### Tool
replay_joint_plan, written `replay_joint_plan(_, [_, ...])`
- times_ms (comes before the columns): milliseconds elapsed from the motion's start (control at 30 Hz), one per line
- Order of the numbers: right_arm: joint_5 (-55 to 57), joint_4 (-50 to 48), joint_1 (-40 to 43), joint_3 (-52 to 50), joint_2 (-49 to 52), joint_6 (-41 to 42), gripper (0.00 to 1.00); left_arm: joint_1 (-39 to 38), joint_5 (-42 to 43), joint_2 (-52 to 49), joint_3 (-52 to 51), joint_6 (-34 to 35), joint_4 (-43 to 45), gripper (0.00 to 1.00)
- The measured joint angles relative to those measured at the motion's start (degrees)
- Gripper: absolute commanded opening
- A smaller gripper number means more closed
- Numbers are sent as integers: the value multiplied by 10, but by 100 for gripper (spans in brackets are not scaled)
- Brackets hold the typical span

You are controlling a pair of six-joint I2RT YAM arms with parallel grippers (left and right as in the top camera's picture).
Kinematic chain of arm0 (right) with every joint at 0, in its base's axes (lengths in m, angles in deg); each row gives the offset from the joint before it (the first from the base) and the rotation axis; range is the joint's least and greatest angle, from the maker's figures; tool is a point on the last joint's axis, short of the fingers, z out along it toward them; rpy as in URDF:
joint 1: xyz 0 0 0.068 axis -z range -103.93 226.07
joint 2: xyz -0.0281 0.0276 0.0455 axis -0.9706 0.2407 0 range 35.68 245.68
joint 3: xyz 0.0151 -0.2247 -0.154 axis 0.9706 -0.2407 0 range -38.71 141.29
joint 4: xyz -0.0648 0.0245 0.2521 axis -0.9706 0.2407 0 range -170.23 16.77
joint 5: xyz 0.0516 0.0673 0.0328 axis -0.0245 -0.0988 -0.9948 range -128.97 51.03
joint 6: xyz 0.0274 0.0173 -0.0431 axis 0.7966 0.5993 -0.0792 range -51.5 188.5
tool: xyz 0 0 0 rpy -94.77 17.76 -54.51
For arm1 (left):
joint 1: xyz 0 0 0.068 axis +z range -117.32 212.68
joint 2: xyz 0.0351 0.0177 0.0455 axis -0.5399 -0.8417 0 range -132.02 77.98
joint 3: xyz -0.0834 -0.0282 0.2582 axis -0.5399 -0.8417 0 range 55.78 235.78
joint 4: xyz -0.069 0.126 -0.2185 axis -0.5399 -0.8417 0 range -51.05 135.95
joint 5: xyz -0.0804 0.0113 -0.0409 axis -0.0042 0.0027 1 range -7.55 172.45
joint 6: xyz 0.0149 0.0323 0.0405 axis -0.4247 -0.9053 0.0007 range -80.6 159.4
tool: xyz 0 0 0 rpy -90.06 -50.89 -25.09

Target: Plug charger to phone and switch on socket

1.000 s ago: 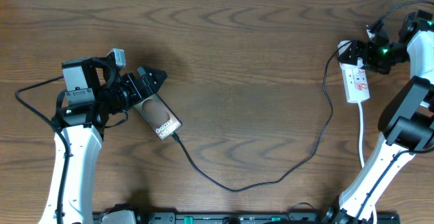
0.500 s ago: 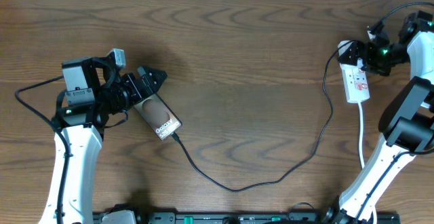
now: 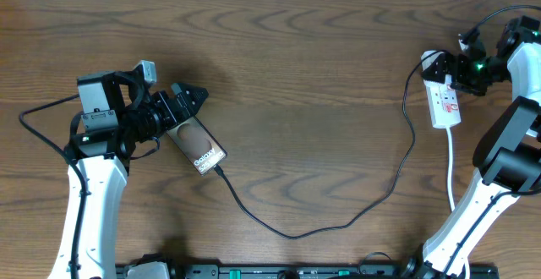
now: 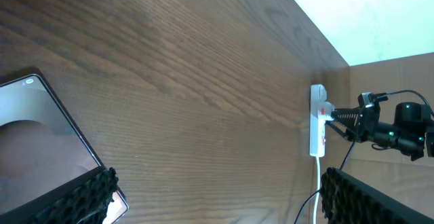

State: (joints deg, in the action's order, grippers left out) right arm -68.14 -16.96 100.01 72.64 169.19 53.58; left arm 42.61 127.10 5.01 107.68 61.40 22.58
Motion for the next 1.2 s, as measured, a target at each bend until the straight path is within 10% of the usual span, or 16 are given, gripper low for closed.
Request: replay_joint_plan(1200, [124,36,-10,19,16,129,99,0,0,0,0,0,-3,98])
